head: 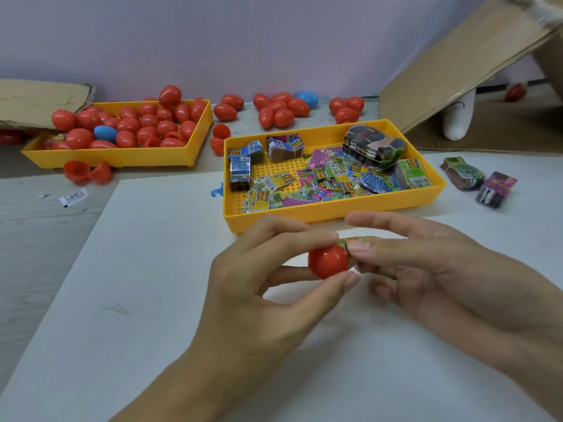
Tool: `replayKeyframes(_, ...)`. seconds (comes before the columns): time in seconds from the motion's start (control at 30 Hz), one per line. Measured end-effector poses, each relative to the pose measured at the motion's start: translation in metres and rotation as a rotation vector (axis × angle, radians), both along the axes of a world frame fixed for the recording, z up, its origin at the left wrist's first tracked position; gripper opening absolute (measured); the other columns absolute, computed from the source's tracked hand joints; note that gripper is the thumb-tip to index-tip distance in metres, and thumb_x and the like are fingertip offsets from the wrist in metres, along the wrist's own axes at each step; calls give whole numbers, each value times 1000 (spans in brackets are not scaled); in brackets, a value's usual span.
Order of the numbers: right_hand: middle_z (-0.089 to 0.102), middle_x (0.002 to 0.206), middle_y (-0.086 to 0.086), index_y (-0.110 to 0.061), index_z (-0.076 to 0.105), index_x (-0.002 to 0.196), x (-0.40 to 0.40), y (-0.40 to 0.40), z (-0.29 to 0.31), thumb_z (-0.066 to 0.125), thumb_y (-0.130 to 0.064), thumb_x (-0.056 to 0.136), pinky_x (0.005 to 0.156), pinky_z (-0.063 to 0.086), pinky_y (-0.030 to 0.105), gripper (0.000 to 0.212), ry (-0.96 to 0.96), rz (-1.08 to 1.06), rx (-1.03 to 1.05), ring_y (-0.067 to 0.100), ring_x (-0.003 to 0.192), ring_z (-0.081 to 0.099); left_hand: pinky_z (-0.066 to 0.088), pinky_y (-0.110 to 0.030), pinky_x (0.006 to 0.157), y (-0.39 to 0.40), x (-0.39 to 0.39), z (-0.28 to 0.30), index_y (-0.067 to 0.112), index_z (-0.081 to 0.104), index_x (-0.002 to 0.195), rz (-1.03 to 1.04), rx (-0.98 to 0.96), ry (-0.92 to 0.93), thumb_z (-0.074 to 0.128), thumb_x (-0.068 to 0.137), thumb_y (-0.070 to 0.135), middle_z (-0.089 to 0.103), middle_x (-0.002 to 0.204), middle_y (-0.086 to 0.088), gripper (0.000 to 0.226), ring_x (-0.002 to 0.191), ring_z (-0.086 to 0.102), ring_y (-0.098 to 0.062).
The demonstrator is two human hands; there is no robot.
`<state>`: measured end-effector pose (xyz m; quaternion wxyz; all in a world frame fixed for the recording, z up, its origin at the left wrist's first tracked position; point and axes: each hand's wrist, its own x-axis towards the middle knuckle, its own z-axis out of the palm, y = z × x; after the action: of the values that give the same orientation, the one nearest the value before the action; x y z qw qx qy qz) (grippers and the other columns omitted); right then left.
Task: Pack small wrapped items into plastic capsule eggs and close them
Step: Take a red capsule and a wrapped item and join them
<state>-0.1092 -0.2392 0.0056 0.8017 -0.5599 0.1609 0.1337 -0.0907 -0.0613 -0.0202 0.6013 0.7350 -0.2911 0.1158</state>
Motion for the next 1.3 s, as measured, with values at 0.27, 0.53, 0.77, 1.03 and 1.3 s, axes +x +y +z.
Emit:
replayKeyframes(0.27,70,71,4,-16,70,106,0,2,7,84,0,43,43,39,24,66,-27,-13,-79,10,57,61,62,-29,72,1,3,0,18,73,103,-52,-102,117,80,75,13,61,102,-2,30,97,68,-26)
replayKeyframes(0.53,72,74,8,-10,77,86,-2,2,13,75,-27,46,49,38,27,43,-133,-48,-231,12,60,67,61,-27,72,1,3,-1,19,73,101,-54,-80,100,80,74,12,61,101,-2,29,95,67,-26)
replayKeyframes(0.77,74,80,13,-12,80,86,-4,2,12,72,-25,51,47,42,19,38,-151,22,-190,14,67,67,61,-26,71,1,4,-1,20,73,102,-36,-64,95,80,74,14,61,100,-1,29,94,67,-23)
replayKeyframes(1.03,73,76,11,-11,80,85,-4,3,10,71,-21,54,45,45,18,33,-196,5,-194,14,63,68,61,-26,72,1,3,-1,15,73,101,-26,-41,70,80,73,8,60,100,-5,30,91,68,-21)
replayKeyframes(1.3,74,79,14,-13,79,87,-4,4,11,74,-30,49,46,43,22,42,-147,23,-166,19,65,70,60,-23,70,0,0,-1,11,72,105,33,-61,15,76,73,-1,60,98,-10,34,87,67,-21)
